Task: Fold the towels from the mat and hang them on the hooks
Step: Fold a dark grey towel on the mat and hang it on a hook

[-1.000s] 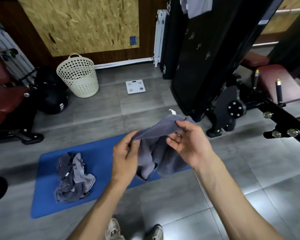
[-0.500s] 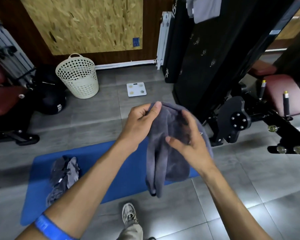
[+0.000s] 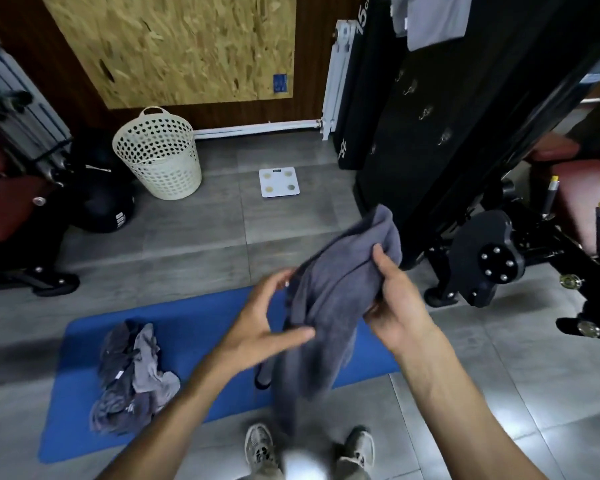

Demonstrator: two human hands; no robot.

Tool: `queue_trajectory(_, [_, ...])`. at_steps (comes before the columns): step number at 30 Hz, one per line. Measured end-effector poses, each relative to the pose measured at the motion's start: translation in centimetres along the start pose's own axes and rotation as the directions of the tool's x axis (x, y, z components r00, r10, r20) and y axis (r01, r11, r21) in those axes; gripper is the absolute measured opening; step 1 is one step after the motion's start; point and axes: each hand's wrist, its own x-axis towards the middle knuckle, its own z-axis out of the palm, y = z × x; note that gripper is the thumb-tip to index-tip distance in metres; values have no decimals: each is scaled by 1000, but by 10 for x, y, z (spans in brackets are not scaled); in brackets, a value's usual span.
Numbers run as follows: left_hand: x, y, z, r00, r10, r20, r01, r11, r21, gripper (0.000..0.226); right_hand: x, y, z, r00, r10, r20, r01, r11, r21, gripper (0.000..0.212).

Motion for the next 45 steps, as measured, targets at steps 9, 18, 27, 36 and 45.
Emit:
queue_trajectory(9, [38, -6, 76, 977, -181, -109, 170, 980, -105, 23, 39, -82, -1, 975, 214, 65, -222, 965, 142, 32])
queue_trajectory(18, [102, 46, 175, 928, -295, -228, 160, 868, -470, 30, 61, -140, -52, 928, 256, 270, -301, 942, 144, 35])
queue_trajectory(27, [123, 83, 175, 897, -435, -80, 131, 433, -892, 28, 82, -131, -144, 789, 5, 614, 431, 707, -560, 71])
queue_trajectory(36, [117, 77, 151, 962, -258, 88, 182, 368, -912, 82, 102, -92, -138, 947, -248, 204, 313, 859, -406, 16])
queue_trajectory(45, [79, 29, 163, 875, -288, -390, 227, 954, -195, 93, 91, -74, -86, 990, -81, 119, 105, 972, -210, 23])
